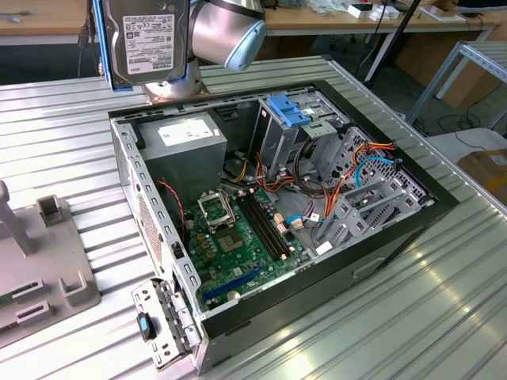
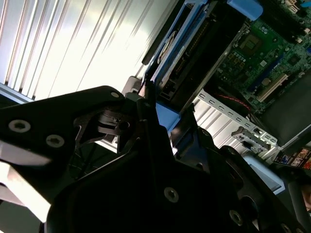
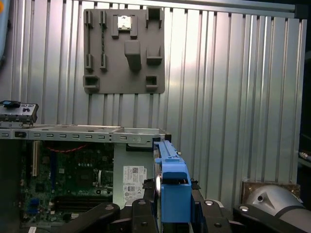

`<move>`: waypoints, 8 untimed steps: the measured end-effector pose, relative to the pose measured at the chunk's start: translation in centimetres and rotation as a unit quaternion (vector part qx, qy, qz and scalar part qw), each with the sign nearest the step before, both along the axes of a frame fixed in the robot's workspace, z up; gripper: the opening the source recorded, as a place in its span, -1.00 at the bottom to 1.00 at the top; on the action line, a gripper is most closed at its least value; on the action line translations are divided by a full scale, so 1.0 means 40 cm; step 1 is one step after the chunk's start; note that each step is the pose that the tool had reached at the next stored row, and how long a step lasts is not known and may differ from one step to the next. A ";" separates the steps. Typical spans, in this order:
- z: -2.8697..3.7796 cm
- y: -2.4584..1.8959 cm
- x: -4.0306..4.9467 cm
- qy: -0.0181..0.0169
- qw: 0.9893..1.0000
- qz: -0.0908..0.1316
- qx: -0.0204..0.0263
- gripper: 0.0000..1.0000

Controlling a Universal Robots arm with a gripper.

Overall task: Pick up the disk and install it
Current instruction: 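Pick up the disk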

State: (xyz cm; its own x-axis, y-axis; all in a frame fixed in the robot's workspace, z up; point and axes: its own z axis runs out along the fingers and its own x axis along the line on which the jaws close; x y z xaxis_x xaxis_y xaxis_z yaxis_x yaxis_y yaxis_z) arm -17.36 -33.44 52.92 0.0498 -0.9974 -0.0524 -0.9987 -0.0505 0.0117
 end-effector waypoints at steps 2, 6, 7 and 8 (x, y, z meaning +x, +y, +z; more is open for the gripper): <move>0.000 0.000 0.005 0.000 1.000 0.000 0.000 -0.27; 0.000 0.000 0.022 0.000 1.000 0.000 0.000 -0.27; 0.000 0.001 0.032 0.000 1.000 0.000 0.000 -0.27; 0.000 0.001 0.044 0.000 1.000 0.000 0.000 -0.27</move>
State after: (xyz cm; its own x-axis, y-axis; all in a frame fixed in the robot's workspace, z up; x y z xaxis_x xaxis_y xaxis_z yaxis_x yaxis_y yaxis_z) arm -15.60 -33.39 52.92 0.0496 -0.9974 -0.0523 -0.9987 -0.0503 0.0117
